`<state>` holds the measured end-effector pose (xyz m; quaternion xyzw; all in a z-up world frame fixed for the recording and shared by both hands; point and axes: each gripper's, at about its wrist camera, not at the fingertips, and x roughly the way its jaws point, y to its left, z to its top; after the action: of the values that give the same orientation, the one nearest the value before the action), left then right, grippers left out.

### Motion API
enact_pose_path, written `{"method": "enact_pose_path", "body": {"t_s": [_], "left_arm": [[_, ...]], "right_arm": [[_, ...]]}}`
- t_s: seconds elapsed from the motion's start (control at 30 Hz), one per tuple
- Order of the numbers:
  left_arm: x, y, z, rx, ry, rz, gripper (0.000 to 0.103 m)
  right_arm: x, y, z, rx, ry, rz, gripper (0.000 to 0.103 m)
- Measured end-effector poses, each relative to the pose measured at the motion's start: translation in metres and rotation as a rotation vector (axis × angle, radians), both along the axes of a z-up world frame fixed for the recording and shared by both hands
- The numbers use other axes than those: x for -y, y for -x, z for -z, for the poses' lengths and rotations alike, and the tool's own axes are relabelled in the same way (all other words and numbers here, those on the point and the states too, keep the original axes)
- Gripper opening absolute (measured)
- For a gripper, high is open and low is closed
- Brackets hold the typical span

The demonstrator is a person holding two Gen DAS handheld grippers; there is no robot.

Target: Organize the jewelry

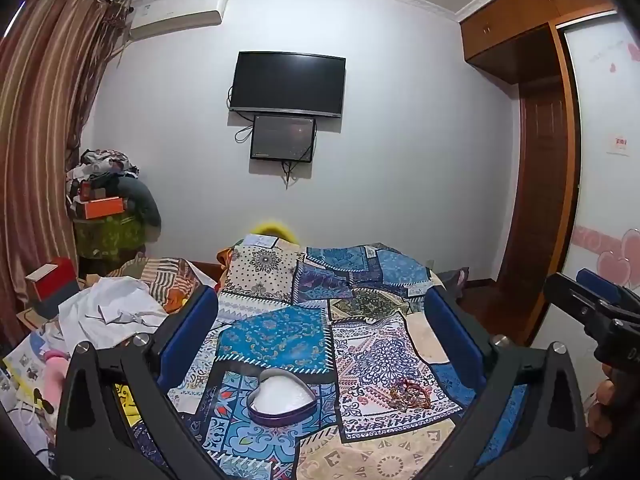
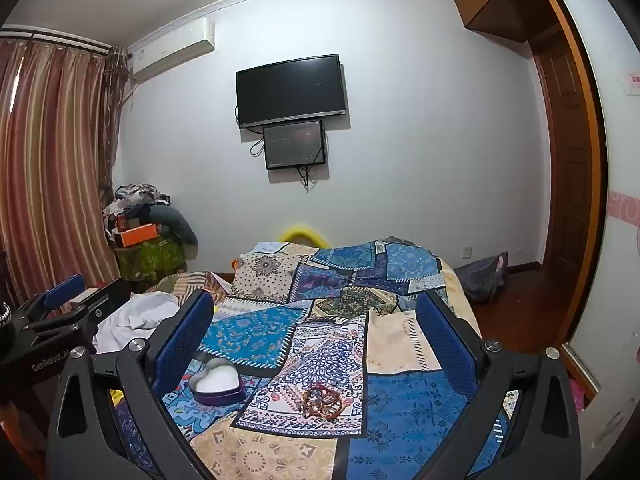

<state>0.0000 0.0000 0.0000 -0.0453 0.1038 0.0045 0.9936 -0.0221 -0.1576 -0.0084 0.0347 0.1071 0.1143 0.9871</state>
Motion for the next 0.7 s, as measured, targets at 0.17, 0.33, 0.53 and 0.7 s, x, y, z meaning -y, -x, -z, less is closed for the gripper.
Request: {"method": "enact_pose_path", "body": {"t_s": [0.17,0.33,0.53,0.7], "left_arm": [[0.000,-0.001,0.000,0.003,0.000,0.001,0.103],[0.000,-0.001,0.000,0.005,0.000,0.001,0.103],[0.005,-0.003,0.001,0.005,-0.006,0.003,0.103],[0.004,0.003,0.001,0.003,0.001,0.011,0.103]], "right_arm": [[-0.001,0.000,0.000,0.000,0.001,0.000,0.100],[-0.001,0.000,0.000,0.000,0.000,0.000,0.100],[-0.003,0.001,-0.001,0.001,-0.001,0.000,0.100],[-0.002,0.001,-0.002,0.000,-0.002,0.000,0.100]]}}
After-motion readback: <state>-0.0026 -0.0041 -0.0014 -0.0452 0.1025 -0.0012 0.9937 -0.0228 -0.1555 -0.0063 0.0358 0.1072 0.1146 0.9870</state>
